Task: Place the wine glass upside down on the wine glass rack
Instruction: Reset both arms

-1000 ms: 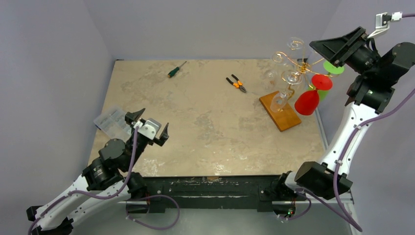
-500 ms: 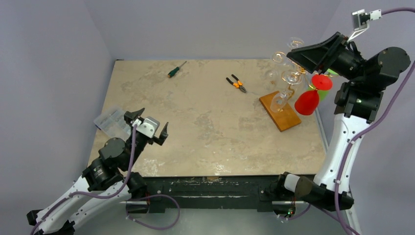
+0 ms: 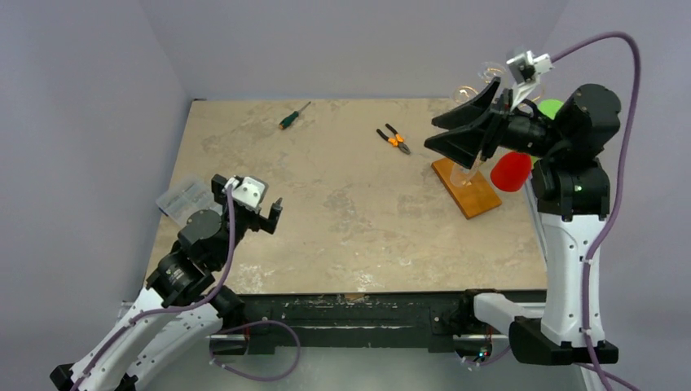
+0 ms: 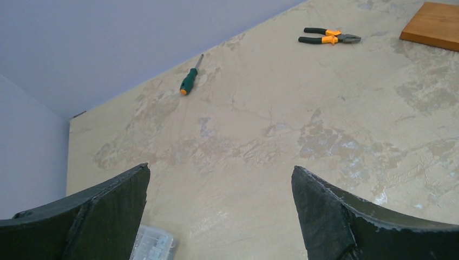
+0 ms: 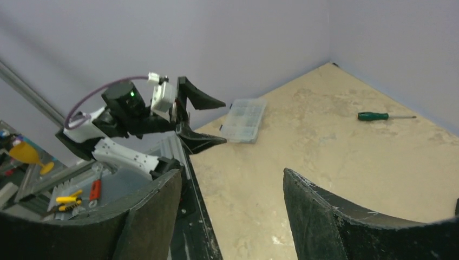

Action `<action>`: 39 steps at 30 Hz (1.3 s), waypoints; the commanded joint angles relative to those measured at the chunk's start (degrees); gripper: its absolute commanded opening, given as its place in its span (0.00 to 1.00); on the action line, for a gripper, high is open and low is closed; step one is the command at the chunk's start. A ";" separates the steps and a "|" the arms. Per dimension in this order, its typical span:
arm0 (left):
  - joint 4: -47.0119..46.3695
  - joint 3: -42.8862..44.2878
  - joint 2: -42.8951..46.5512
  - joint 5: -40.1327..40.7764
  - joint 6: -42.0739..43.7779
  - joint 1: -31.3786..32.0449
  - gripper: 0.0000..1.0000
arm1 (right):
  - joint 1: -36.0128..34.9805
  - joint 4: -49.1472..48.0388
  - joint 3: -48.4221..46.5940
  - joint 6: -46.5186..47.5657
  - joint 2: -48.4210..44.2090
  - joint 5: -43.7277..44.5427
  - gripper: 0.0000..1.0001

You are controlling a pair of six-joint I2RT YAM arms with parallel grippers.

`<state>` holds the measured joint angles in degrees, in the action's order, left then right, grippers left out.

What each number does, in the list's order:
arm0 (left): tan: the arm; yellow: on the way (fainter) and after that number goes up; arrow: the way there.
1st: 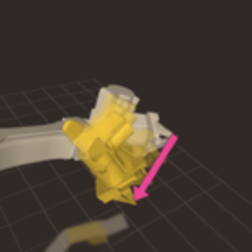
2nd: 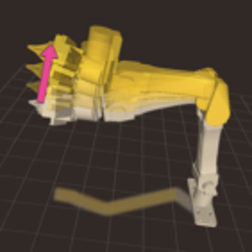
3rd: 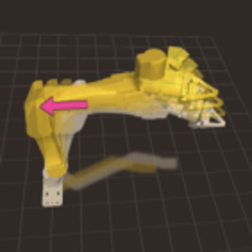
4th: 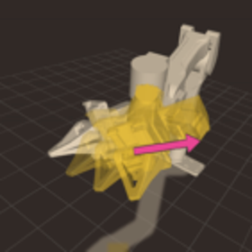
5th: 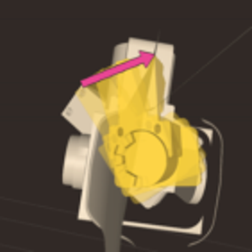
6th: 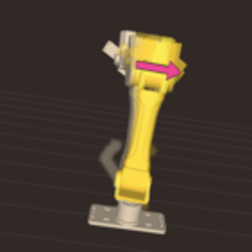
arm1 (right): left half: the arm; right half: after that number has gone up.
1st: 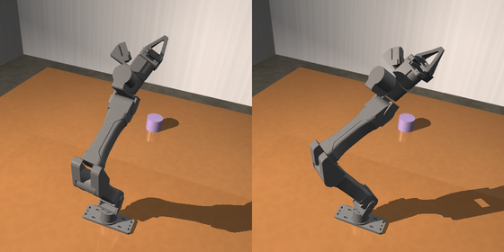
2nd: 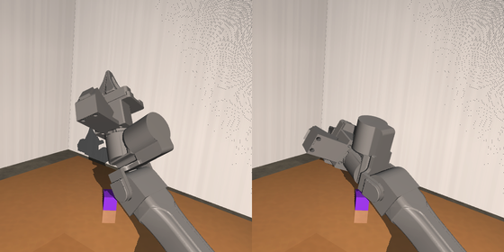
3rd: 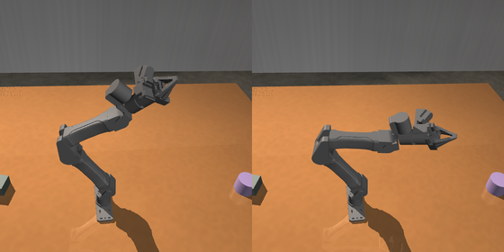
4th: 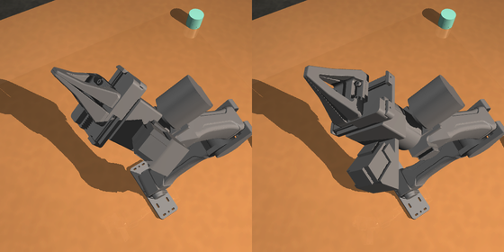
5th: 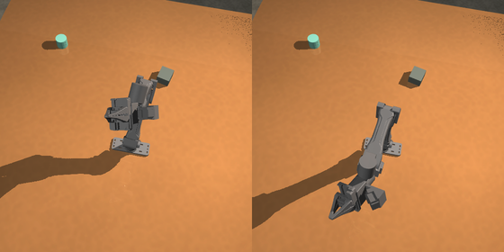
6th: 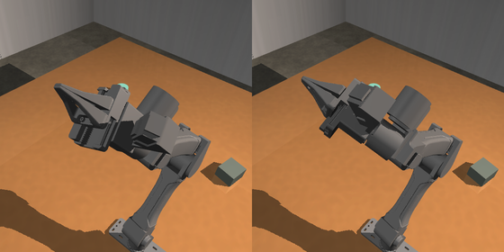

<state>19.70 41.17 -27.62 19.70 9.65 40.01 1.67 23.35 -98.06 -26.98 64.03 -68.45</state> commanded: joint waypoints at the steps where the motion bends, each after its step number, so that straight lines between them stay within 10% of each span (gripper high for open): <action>1: 0.30 2.44 -0.92 -1.50 -2.65 -1.83 1.00 | -7.29 12.86 1.78 17.32 -1.12 7.50 0.68; 20: 0.42 2.33 -2.66 -3.47 -5.39 -6.41 1.00 | -27.77 29.18 21.86 57.32 -7.16 32.27 0.72; 39: 1.28 2.78 -4.30 -6.05 -7.06 -8.24 1.00 | -40.89 9.25 40.01 56.57 -5.08 58.41 0.80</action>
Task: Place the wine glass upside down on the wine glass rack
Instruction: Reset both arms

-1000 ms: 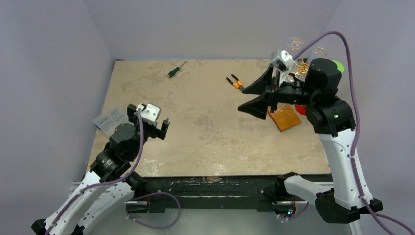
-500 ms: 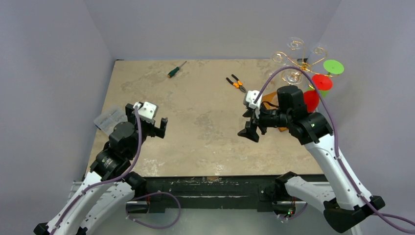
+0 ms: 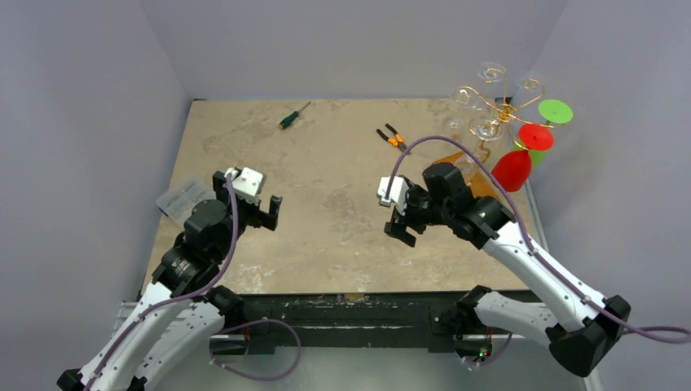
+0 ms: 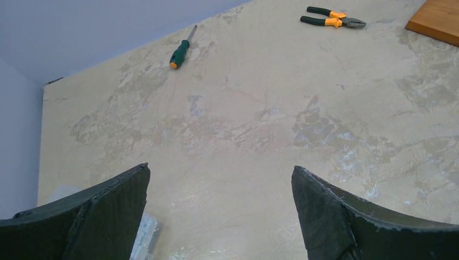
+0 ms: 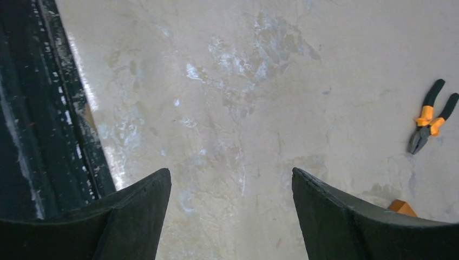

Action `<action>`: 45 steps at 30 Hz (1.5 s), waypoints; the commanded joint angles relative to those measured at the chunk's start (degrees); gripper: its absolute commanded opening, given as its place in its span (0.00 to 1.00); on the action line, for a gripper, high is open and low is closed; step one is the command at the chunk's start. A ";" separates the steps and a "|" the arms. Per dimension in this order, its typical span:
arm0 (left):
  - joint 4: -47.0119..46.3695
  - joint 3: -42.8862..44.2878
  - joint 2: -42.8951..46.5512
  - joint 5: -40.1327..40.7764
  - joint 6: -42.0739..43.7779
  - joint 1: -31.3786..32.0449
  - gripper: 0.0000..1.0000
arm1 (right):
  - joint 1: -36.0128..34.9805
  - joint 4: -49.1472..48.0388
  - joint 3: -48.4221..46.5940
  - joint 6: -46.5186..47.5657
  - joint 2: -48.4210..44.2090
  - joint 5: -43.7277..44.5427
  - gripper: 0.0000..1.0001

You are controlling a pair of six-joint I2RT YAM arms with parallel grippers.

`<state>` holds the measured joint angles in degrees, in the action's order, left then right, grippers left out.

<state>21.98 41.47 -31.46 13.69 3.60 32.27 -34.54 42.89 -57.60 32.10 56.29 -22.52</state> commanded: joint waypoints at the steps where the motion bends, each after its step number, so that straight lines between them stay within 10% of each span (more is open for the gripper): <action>1: -0.97 2.47 -0.54 0.21 -0.96 -0.57 1.00 | -5.37 -12.43 -0.94 -3.68 3.81 15.30 0.81; 15: 3.06 6.32 -8.34 -6.53 -11.47 -15.04 1.00 | -6.19 -22.20 -5.81 -13.89 10.91 23.03 0.93; 45: 3.73 6.52 -9.38 -11.13 -9.57 -15.13 1.00 | -5.71 -27.10 -0.93 -20.98 9.89 19.53 0.96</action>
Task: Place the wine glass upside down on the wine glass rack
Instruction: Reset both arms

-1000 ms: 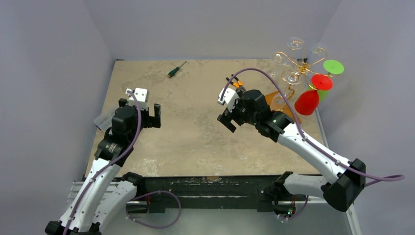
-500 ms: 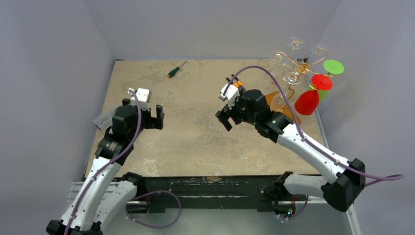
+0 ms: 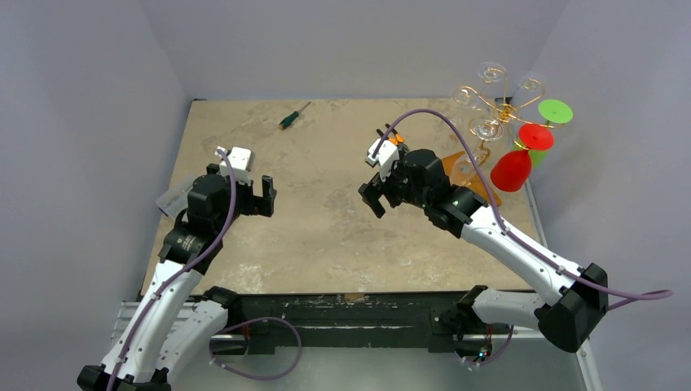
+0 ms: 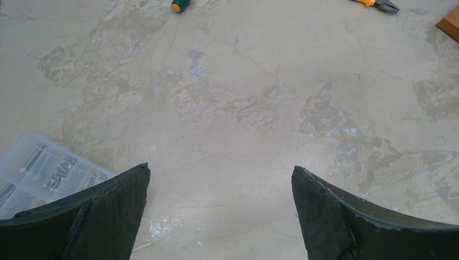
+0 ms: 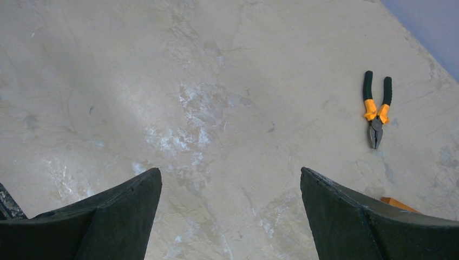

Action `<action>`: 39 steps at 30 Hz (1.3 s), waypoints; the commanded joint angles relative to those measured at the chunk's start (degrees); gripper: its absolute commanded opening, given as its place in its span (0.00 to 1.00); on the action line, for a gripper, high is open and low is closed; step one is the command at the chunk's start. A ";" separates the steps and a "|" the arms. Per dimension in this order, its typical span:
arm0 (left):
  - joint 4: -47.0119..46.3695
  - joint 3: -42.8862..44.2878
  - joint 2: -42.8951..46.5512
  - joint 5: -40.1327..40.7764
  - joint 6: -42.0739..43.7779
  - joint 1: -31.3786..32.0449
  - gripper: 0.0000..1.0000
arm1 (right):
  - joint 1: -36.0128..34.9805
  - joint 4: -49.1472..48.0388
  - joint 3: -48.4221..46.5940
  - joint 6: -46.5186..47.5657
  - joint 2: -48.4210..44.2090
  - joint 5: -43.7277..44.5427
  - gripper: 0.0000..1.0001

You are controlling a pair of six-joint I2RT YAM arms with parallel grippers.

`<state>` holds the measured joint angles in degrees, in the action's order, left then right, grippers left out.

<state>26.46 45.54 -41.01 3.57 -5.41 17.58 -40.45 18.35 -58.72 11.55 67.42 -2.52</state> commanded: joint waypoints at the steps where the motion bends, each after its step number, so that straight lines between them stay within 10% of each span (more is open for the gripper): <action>1: -0.71 2.45 0.18 -1.10 -0.57 -0.45 1.00 | 0.25 -2.55 0.18 -0.37 -1.24 -0.46 0.96; 39: -0.62 2.45 0.33 -1.85 -0.65 -0.44 1.00 | 0.81 5.26 -9.61 0.43 -1.19 0.62 0.96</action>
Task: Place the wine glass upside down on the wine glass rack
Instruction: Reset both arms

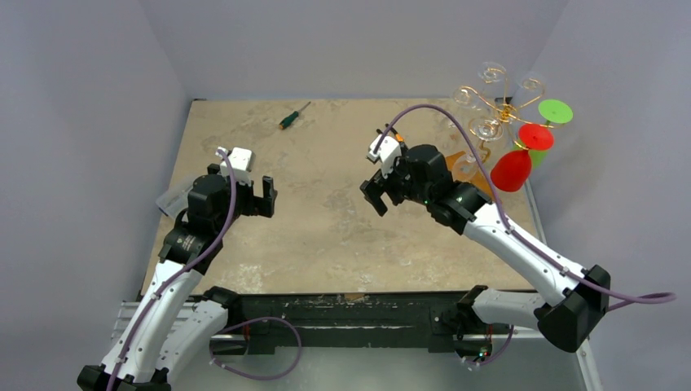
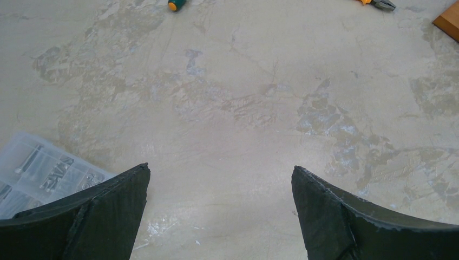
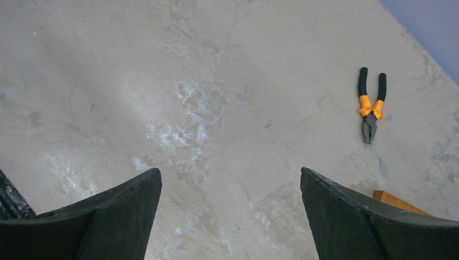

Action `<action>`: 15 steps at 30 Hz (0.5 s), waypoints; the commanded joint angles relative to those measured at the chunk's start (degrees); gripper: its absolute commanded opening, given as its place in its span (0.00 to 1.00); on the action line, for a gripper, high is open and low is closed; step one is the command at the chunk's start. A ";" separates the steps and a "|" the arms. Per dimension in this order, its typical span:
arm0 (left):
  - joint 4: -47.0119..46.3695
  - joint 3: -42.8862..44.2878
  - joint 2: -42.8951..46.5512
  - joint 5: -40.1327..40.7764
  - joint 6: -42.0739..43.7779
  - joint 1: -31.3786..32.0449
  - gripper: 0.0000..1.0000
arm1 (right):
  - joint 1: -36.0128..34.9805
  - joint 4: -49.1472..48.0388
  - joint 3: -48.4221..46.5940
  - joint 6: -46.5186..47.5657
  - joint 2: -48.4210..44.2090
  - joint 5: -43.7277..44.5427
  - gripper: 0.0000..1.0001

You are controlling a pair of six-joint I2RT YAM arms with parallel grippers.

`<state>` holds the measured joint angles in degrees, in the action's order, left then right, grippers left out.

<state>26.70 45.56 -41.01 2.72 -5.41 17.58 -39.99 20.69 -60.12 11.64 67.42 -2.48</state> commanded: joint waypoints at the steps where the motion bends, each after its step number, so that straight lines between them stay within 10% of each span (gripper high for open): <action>1: -0.94 2.47 0.32 -1.04 -0.69 -0.45 1.00 | 0.37 4.77 -11.46 0.39 -0.89 1.20 0.96; 15: -0.95 2.43 1.18 -1.40 -0.74 -0.45 1.00 | 4.79 4.92 -30.13 3.87 -3.90 20.93 0.98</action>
<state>26.72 45.54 -40.34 2.39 -5.41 17.58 -37.06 27.24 -88.20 13.32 64.03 11.33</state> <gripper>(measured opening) 0.998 0.976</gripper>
